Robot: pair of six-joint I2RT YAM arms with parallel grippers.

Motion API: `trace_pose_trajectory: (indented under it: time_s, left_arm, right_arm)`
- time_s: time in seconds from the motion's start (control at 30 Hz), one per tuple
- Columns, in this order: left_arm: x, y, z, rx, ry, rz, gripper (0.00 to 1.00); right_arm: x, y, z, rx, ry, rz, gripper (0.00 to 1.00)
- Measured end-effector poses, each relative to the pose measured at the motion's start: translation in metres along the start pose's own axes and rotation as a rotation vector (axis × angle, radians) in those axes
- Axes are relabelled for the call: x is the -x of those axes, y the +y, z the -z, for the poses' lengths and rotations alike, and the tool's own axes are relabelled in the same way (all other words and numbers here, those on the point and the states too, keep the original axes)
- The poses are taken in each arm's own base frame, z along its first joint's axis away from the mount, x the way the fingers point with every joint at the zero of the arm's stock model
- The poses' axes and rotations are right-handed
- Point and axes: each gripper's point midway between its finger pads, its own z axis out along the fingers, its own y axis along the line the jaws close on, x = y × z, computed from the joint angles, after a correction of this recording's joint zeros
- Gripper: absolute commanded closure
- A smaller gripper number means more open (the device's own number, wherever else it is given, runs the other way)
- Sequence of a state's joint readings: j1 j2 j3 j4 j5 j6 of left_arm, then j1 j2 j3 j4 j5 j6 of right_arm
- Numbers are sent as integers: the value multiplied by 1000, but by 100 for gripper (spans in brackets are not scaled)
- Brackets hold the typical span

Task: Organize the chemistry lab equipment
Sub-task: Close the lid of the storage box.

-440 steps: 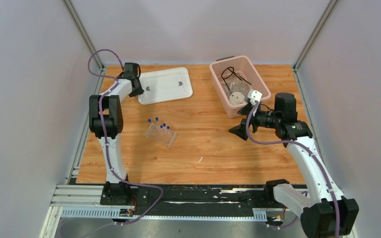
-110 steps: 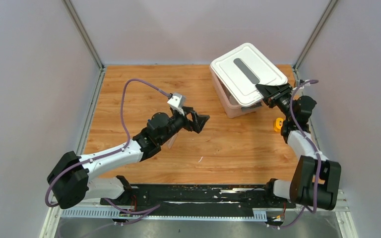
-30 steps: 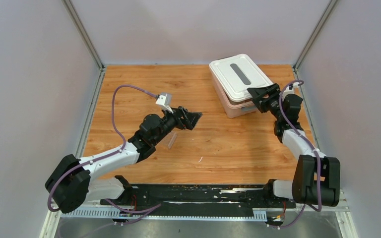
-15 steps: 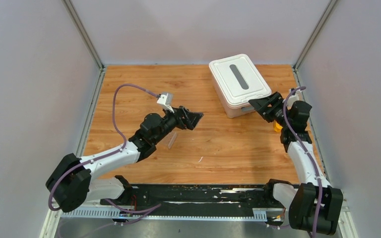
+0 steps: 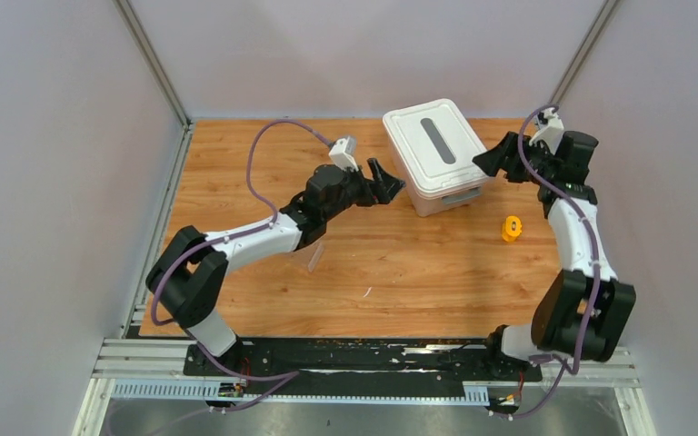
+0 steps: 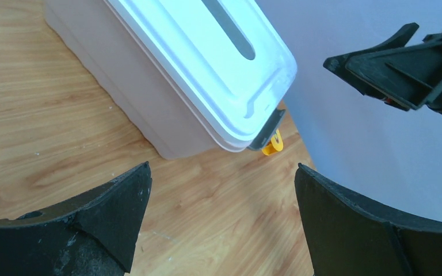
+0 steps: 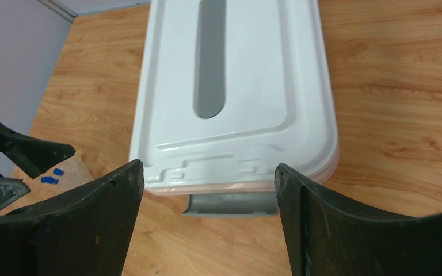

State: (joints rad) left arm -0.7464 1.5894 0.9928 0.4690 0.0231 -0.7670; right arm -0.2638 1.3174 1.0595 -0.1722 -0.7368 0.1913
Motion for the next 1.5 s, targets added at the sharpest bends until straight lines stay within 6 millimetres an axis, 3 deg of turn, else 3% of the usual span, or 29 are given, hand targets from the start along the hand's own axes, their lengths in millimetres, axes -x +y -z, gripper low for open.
trace_pose_trajectory:
  time_s: [0.17,0.27,0.47,0.63,0.77,0.9,1.07,1.33,1.5]
  left_arm:
    - [-7,20,-32,52,39,45,1]
    - [-8,35,-58,85,58,77,1]
    - [-5,45,-91,96,64,114,2]
    - [1,41,-117,81,61,145,10]
    - [-7,43,-129,72,89,179,19]
    - [-23,48,-131,73,133,214,28]
    - [-24,43,-129,38,151,226,37]
    - [-29,38,-114,-2,187,232,41]
    - [-32,36,-94,-17,205,228,55]
  right_arm:
    - [1,-49,-40,-40,90,-51,15]
    - [-4,-68,-63,-21,144,-81,15]
    - [-15,-87,-89,16,208,-142,16]
    - [-24,-94,-95,11,234,-169,29]
    - [-25,-91,-95,29,239,-179,36]
    - [-28,-88,-94,52,240,-178,41]
    - [-36,-81,-79,77,243,-198,43]
    - [-54,-64,-54,105,296,-198,45]
    - [-67,-50,-42,169,337,-200,41]
